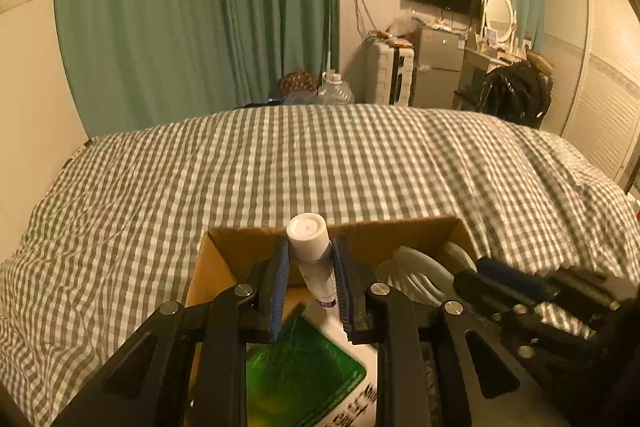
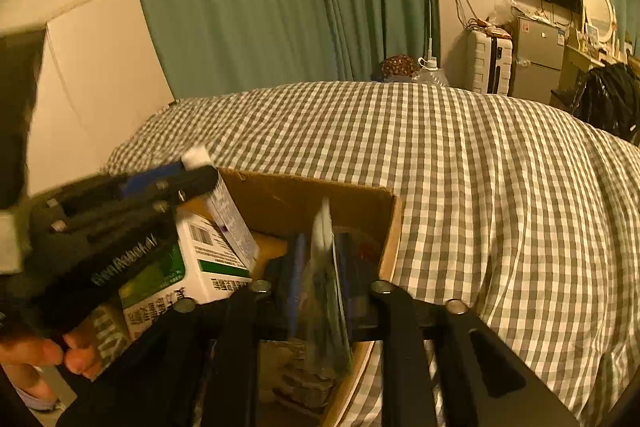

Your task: Organize objects

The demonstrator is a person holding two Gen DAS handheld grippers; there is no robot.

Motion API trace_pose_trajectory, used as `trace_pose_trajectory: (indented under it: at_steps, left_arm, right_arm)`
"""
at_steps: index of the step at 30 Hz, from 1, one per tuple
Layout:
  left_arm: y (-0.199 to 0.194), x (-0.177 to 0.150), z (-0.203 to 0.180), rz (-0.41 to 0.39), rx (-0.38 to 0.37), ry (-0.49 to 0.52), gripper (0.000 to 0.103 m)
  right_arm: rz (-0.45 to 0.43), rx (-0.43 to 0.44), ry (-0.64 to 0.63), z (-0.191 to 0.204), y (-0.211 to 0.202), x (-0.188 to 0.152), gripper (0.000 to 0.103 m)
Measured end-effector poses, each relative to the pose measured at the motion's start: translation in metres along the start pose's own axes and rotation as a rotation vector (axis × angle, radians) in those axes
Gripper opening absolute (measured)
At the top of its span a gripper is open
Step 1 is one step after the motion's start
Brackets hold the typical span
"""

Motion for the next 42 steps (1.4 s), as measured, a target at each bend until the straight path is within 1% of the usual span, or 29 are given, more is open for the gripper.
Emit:
trace_pose_trajectory:
  at_steps: [1,3,5,6,7,9,10,12,14,16,18,20,22,23,24,26,28,30,31,33,35,36,39,40,42]
  left_arm:
    - [0.0,-0.002,-0.001,0.011,0.009,0.014,0.026]
    - [-0.002,-0.004,-0.003,0.024,0.025,0.025,0.035]
    - [-0.01,-0.005,-0.002,0.026,0.027,0.012,0.069]
    - [-0.013,-0.003,-0.003,0.022,0.027,0.004,0.073]
    - [-0.02,-0.003,-0.003,0.014,0.023,-0.01,0.077]
    - [-0.03,-0.002,-0.003,0.011,0.012,-0.028,0.079]
    - [-0.038,-0.001,-0.003,0.007,0.011,-0.035,0.082]
    - [-0.054,0.003,-0.003,-0.016,0.028,-0.034,0.088]
    - [-0.077,0.01,-0.005,-0.063,0.058,-0.02,0.098]
    - [-0.103,0.016,-0.009,-0.117,0.058,-0.005,0.1]
    - [-0.127,0.019,-0.013,-0.162,0.039,0.006,0.101]
    - [-0.15,0.019,-0.017,-0.203,0.034,0.014,0.103]
    - [-0.175,0.019,-0.019,-0.254,0.031,0.022,0.103]
    - [-0.182,0.019,-0.019,-0.265,0.032,0.023,0.103]
    - [-0.192,0.019,-0.019,-0.281,0.036,0.022,0.103]
    - [-0.207,0.022,-0.017,-0.307,0.046,0.02,0.103]
    - [-0.224,0.021,-0.013,-0.345,0.054,0.023,0.103]
    - [-0.239,0.019,-0.006,-0.375,0.071,0.023,0.103]
    - [-0.245,0.017,-0.006,-0.388,0.078,0.019,0.103]
    - [-0.255,0.012,0.0,-0.411,0.084,0.014,0.103]
    - [-0.261,0.006,0.003,-0.426,0.094,0.011,0.103]
    - [-0.265,0.002,0.004,-0.431,0.102,0.007,0.103]
    - [-0.279,-0.011,0.011,-0.481,0.15,-0.044,0.103]
    - [-0.284,-0.017,0.013,-0.499,0.157,-0.07,0.103]
    - [-0.287,-0.026,0.013,-0.506,0.146,-0.09,0.103]
  right_arm:
    - [-0.009,-0.005,0.003,0.0,-0.004,0.002,0.046]
    - [-0.026,-0.01,0.006,-0.002,-0.017,0.005,0.047]
    - [-0.038,-0.028,0.004,-0.002,-0.031,0.009,0.048]
    - [-0.046,-0.043,0.002,-0.002,-0.038,0.01,0.05]
    - [-0.056,-0.058,0.001,-0.003,-0.047,0.011,0.054]
    - [-0.07,-0.075,0.0,-0.005,-0.068,0.013,0.061]
    - [-0.073,-0.077,-0.006,-0.003,-0.075,0.015,0.065]
    - [-0.099,-0.101,-0.028,0.0,-0.097,0.021,0.067]
    - [-0.145,-0.132,-0.038,0.004,-0.125,0.028,0.071]
    - [-0.192,-0.138,-0.036,0.007,-0.152,0.036,0.077]
    - [-0.232,-0.143,-0.042,0.012,-0.181,0.038,0.081]
    - [-0.269,-0.178,-0.066,0.019,-0.205,0.038,0.081]
    - [-0.29,-0.209,-0.078,0.021,-0.221,0.035,0.082]
    - [-0.303,-0.218,-0.079,0.023,-0.23,0.033,0.082]
    - [-0.303,-0.218,-0.079,0.023,-0.23,0.033,0.083]
    - [-0.339,-0.207,-0.047,0.028,-0.252,0.027,0.086]
    - [-0.356,-0.205,-0.035,0.025,-0.262,0.026,0.092]
    - [-0.378,-0.211,-0.033,0.028,-0.274,0.02,0.095]
    - [-0.393,-0.217,-0.031,0.029,-0.279,0.019,0.099]
    - [-0.432,-0.228,-0.019,0.028,-0.285,0.014,0.103]
    - [-0.453,-0.228,0.001,0.026,-0.285,0.006,0.103]
    - [-0.453,-0.228,0.013,0.024,-0.283,0.004,0.103]
    - [-0.448,-0.243,0.026,0.022,-0.272,-0.01,0.103]
    - [-0.446,-0.25,0.024,0.021,-0.267,-0.014,0.103]
    - [-0.446,-0.255,0.019,0.02,-0.258,-0.023,0.103]
Point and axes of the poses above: each gripper's, at about its wrist camera, not at the fingertips, and y roughly the way its jaws point, z to its left, x to its top, the point moved 8 cm from there along y, roughly the way its jaws point, and after that the axes turned 1 degree about -x, right-handed, at the moved point
